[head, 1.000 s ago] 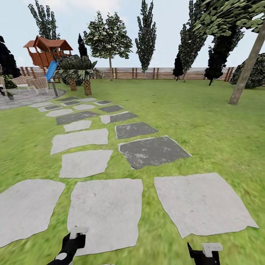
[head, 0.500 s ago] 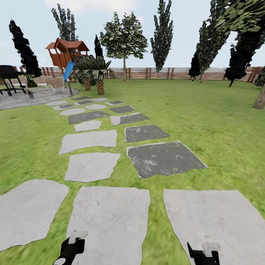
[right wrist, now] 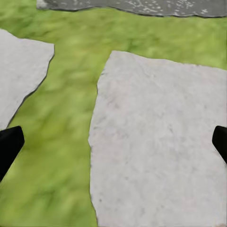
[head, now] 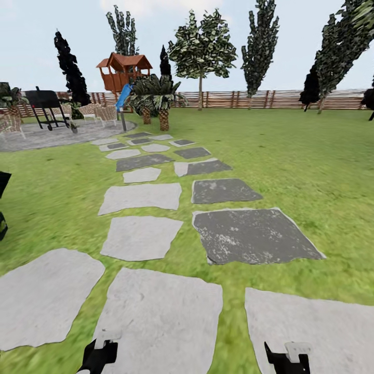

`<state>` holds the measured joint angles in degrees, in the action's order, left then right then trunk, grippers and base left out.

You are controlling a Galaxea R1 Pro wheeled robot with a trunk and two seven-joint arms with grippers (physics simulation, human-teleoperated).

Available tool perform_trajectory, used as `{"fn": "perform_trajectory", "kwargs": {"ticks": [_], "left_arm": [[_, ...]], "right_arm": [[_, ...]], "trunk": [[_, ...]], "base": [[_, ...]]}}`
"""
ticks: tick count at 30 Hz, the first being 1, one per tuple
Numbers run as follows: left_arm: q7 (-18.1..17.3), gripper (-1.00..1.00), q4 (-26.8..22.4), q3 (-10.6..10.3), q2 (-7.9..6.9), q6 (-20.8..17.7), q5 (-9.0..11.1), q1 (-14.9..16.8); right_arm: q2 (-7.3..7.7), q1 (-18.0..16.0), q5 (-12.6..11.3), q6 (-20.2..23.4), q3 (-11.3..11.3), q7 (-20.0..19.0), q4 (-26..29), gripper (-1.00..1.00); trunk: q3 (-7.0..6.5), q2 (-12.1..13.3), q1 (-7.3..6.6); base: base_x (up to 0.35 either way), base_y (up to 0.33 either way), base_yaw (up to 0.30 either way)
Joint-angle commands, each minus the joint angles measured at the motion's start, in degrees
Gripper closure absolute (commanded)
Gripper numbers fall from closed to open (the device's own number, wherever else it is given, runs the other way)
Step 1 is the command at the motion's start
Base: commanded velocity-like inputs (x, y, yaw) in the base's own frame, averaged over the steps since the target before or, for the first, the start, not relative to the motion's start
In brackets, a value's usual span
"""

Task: Pick up the pesticide atomizer in the garden and spray insectifuge to fully cover both potted plants in the garden.

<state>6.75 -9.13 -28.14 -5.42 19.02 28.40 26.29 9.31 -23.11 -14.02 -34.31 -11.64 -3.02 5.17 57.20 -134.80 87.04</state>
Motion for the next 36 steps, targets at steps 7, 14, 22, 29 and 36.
{"fn": "perform_trajectory", "kwargs": {"ticks": [7,14,22,29,36], "left_arm": [[0.37,1.0,-0.01,-0.51,0.03,4.26,0.42,-0.71],[0.37,1.0,-0.01,-0.5,-0.12,4.33,0.71,-0.76],[0.37,1.0,-0.01,-0.48,-0.12,4.25,0.7,-0.75],[0.37,1.0,-0.01,-0.51,-0.12,4.36,0.73,-0.76],[0.37,1.0,-0.01,-0.51,-0.12,4.41,0.69,-0.76]], "right_arm": [[0.01,-0.01,-0.57,-0.84,-0.31,-0.32,0.01,-1.0],[0.04,0.24,-0.48,-3.48,-0.31,-0.37,-0.05,-1.0],[0.01,0.52,-0.64,-4.54,-0.31,-0.38,-0.06,-1.0],[-2.71,0.52,-0.57,-4.38,-0.3,-0.41,-2.48,-1.0],[-3.84,0.55,-0.56,-4.35,-0.29,-0.54,-3.31,-1.0]], "trunk": [[0.05,-0.02,0.02],[0.05,-0.02,0.02],[0.05,-0.02,0.02],[0.05,-0.02,0.02],[0.05,-0.02,0.02]], "base": [[0.309,-0.167,0.277],[0.336,-0.043,0.258],[0.341,0.0,0.028],[0.341,0.0,0.0],[0.341,0.0,0.0]]}}
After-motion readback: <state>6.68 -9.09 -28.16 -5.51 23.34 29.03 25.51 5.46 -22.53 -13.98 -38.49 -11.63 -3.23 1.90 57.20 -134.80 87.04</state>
